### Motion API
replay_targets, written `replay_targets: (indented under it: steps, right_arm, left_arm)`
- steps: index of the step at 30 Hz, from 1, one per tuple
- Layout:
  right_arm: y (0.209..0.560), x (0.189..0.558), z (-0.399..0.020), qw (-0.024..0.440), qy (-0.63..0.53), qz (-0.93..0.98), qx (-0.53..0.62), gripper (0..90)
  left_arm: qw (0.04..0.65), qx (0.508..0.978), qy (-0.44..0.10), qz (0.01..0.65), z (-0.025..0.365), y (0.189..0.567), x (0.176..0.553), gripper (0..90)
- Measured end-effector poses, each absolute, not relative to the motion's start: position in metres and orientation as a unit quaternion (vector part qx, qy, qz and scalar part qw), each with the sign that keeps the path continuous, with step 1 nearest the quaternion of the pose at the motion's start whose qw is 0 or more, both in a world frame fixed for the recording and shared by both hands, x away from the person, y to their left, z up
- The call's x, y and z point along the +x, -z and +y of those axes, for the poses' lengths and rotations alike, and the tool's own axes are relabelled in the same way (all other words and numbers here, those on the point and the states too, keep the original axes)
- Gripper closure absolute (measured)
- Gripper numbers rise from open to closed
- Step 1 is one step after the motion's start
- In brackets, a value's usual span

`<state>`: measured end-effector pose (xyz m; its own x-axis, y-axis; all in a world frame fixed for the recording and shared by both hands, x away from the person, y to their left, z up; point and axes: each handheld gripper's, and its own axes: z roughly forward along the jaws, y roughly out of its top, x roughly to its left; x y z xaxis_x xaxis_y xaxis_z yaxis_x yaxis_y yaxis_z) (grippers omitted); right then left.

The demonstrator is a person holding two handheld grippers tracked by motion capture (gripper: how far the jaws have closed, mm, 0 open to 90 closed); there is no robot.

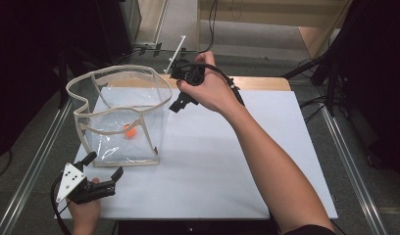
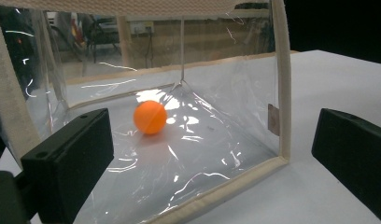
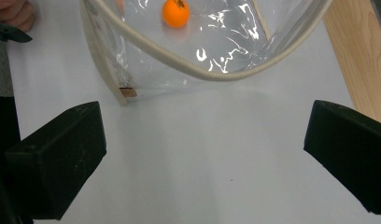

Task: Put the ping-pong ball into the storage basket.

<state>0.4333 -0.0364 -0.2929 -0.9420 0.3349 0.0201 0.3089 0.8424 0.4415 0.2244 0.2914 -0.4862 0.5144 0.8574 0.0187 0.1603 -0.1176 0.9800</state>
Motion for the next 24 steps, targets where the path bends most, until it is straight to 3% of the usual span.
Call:
replay_targets:
  steps: [24]
  right_arm:
    - [0.317,0.413,-0.056,0.028,-0.237,0.957,0.167,0.0]
  left_arm:
    - [0.545,0.678,-0.318,0.376,0.291,0.486,0.224,0.0]
